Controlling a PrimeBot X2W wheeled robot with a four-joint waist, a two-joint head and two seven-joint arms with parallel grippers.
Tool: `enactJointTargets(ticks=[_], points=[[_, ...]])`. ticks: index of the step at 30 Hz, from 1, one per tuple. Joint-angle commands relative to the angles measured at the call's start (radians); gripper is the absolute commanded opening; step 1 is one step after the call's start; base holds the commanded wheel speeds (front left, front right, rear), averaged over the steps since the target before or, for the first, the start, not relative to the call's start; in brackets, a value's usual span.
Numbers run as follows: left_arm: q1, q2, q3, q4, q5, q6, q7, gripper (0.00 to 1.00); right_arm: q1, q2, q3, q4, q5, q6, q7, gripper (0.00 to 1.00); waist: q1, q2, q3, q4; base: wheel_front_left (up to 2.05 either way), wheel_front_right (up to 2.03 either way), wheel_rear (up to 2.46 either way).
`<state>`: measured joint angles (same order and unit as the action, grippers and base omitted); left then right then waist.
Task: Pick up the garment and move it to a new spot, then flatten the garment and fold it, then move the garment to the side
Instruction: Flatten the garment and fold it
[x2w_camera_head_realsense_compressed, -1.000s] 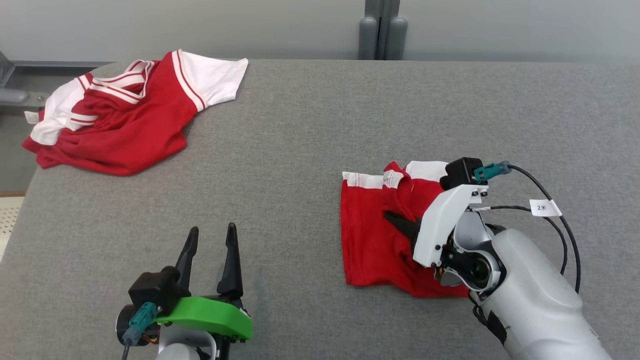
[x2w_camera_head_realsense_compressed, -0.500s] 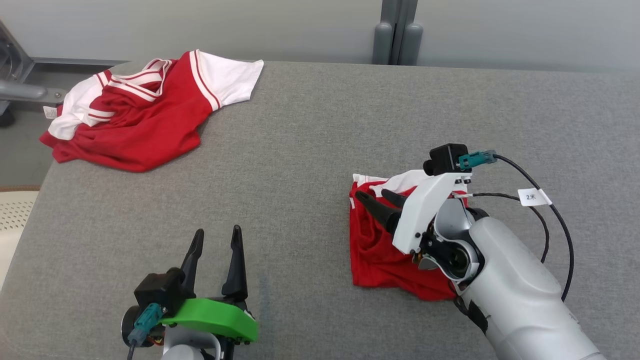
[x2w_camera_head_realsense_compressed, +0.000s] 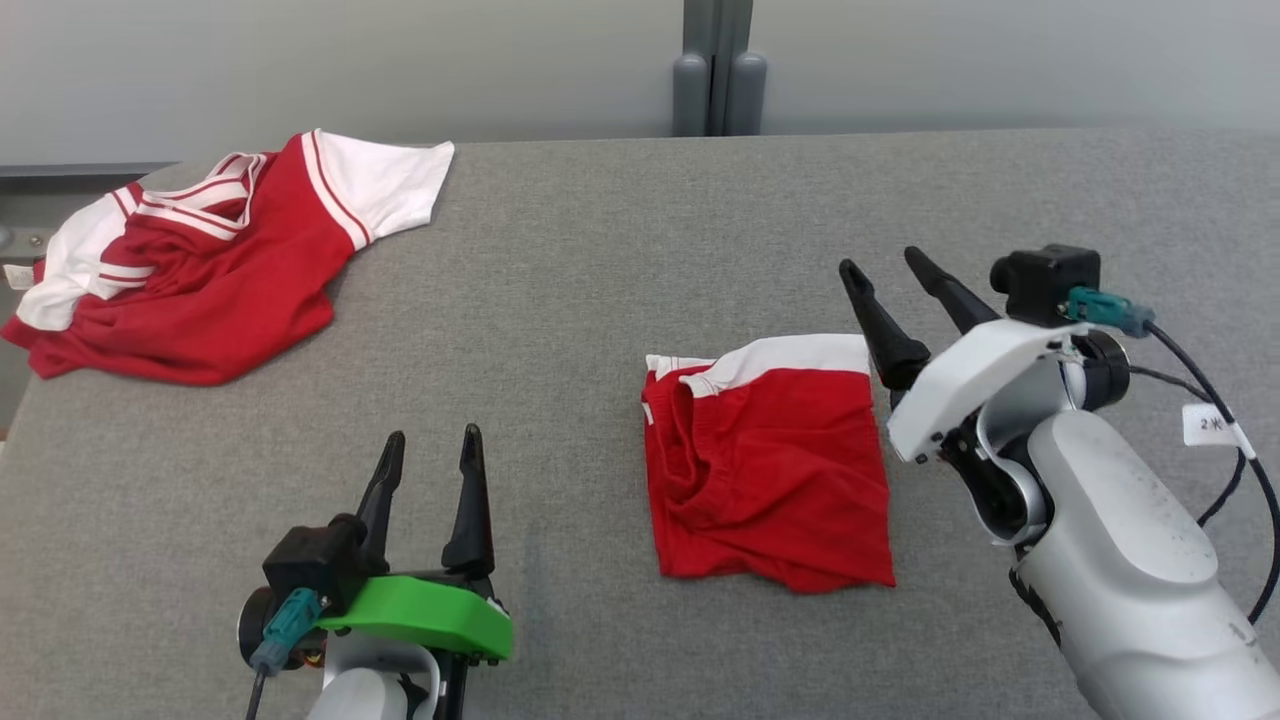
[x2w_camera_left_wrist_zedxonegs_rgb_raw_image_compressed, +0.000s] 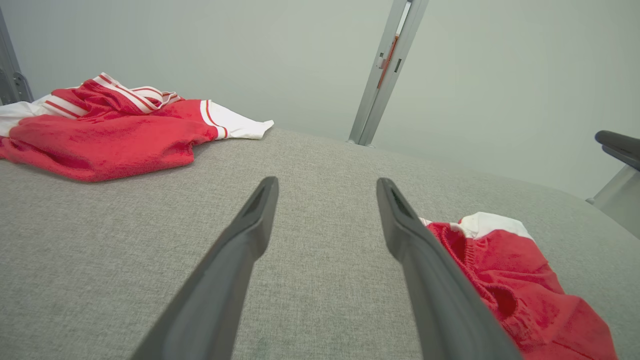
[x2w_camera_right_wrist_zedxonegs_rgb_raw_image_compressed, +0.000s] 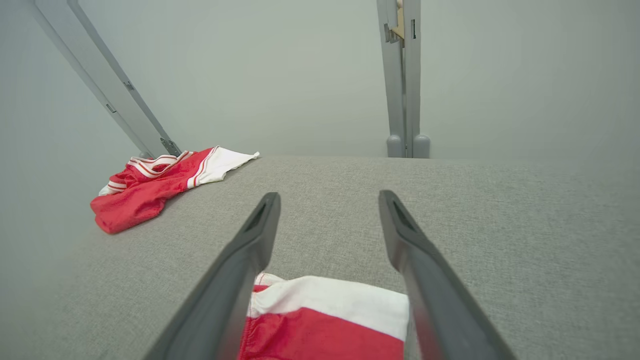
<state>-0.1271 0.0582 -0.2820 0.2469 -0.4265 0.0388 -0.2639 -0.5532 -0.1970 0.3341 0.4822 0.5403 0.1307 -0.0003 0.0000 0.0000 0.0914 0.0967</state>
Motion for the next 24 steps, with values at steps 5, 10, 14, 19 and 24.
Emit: enactJointTargets(ticks=[5,10,14,19,24], points=[[0.002,-0.001,0.037,-0.006,0.01,0.004,-0.001,1.0,0.097,-0.003,-0.053,-0.028,-0.085,0.0,-0.133,1.0,0.0,0.0,-0.018,-0.05,0.0,0.0,0.0],[0.043,-0.003,0.079,-0.005,0.024,0.001,-0.001,1.0,0.187,0.029,-0.095,-0.056,-0.142,0.0,-0.209,1.0,0.0,0.0,-0.031,-0.072,0.0,0.0,0.0],[0.078,-0.004,0.11,-0.015,0.03,-0.005,-0.001,1.0,0.253,0.06,-0.134,-0.079,-0.186,0.0,-0.237,1.0,0.0,0.0,-0.039,-0.078,0.0,0.0,0.0],[0.113,-0.006,0.129,-0.034,0.039,-0.015,-0.001,1.0,0.316,0.097,-0.183,-0.115,-0.238,0.0,-0.256,1.0,0.0,0.0,-0.046,-0.078,0.0,0.0,0.0],[0.131,-0.007,0.131,-0.044,0.049,-0.019,-0.001,1.0,0.367,0.13,-0.233,-0.147,-0.295,0.0,-0.264,1.0,0.0,0.0,-0.051,-0.071,0.0,0.0,0.0]])
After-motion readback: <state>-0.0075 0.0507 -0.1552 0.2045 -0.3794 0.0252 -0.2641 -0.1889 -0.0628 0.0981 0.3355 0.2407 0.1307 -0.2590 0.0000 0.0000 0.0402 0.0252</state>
